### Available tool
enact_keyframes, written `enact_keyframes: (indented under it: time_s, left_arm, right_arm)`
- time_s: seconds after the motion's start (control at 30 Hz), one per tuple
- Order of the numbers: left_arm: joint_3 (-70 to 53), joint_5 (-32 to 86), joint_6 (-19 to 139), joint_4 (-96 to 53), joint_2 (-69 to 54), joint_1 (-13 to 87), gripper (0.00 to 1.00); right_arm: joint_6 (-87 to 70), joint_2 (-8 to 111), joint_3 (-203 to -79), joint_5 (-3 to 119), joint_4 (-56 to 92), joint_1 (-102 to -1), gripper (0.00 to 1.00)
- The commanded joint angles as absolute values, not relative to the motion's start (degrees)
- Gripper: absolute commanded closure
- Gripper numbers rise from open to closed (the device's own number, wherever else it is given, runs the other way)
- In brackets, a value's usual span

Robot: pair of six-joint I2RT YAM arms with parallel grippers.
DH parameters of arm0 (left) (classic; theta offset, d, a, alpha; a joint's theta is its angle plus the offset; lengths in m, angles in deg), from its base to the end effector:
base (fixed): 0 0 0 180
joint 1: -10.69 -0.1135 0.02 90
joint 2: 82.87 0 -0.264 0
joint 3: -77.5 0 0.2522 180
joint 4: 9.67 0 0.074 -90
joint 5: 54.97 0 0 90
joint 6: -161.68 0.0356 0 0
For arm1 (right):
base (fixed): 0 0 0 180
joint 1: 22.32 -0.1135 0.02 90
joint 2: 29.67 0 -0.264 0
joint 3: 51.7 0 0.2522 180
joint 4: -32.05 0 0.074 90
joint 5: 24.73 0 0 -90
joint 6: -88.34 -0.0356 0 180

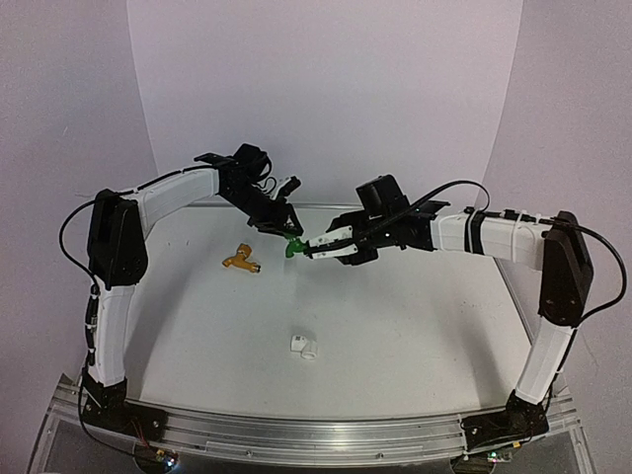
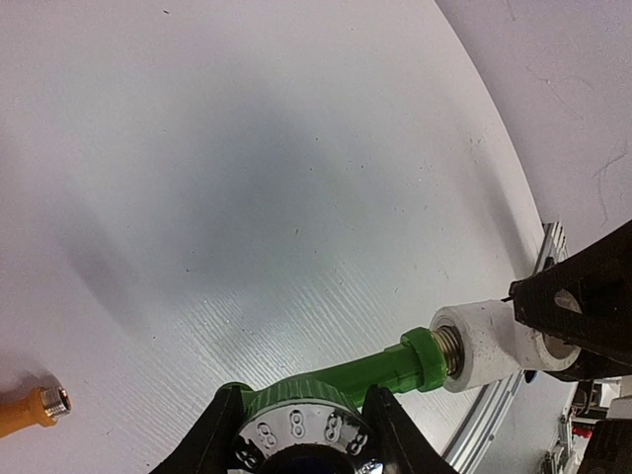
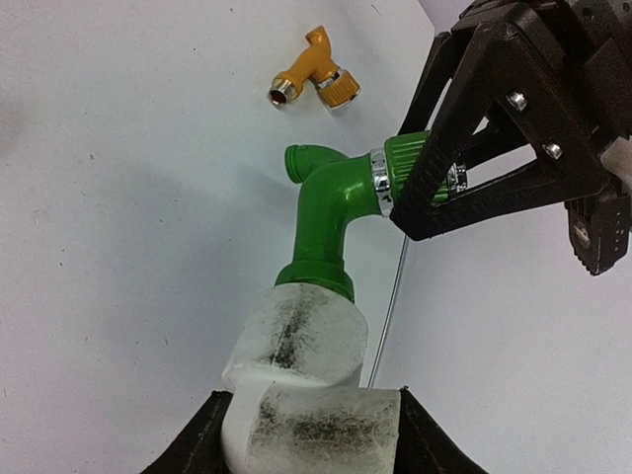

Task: Install the water faucets
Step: Place the water faucet at the center of the board.

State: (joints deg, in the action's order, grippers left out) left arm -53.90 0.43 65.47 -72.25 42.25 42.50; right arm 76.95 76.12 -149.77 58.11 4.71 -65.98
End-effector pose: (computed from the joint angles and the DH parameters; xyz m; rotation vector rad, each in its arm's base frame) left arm 0.3971 -0.2701 0.2711 0.8145 2.4789 -1.0213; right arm 0.3089 0.3009 0.2709 -1.9468 0.9920 -0.2106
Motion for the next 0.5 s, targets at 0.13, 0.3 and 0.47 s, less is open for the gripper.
enact_keyframes:
  time_s: [0.13, 0.3, 0.47]
  left_arm:
    - [-55.14, -9.58, 69.03, -74.58, 38.27, 44.41, 1.0]
    - [-57.84, -6.9, 66.73, -74.56, 39.32, 45.73, 1.0]
    - [-58.98, -3.03, 66.13, -74.56, 39.33, 47.17, 1.0]
  right_arm:
    - [73.67, 71.47, -148.11, 52.76, 12.79, -66.81, 1.0]
    - [70.32, 72.8, -149.01, 53.58, 13.54, -67.19, 1.0]
    - [66.16, 73.78, -150.14, 53.25, 13.56, -67.23, 1.0]
